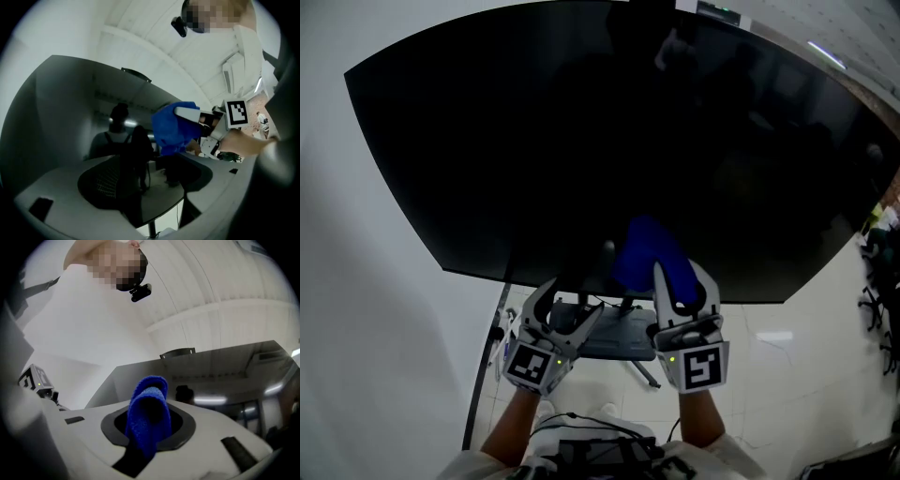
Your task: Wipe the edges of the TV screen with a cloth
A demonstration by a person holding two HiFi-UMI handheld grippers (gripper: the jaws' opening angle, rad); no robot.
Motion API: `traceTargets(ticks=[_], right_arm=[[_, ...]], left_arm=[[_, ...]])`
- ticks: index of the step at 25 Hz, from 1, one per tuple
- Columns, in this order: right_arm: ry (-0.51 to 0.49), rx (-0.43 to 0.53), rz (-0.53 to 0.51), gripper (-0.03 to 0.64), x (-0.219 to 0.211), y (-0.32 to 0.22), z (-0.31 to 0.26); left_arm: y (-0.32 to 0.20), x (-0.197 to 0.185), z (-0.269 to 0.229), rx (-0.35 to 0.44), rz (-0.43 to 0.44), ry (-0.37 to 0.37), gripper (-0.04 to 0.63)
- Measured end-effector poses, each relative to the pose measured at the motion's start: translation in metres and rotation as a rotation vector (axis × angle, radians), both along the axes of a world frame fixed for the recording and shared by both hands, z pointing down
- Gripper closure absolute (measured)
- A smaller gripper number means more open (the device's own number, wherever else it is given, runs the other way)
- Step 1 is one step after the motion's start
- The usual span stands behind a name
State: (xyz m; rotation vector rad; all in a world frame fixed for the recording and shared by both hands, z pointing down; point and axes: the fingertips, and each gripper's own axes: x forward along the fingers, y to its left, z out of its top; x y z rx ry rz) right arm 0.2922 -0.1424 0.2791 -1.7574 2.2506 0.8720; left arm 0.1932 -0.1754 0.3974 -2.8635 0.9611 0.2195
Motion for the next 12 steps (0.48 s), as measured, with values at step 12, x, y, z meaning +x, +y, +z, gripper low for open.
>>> traceTargets(ticks=[12], right_arm=[[0.398, 0.43, 0.217, 0.534, -0.039, -0.031, -0.278]], left_arm=[[-0.028, 0.037, -0.055, 0.052, 0.317, -0.08, 0.255]])
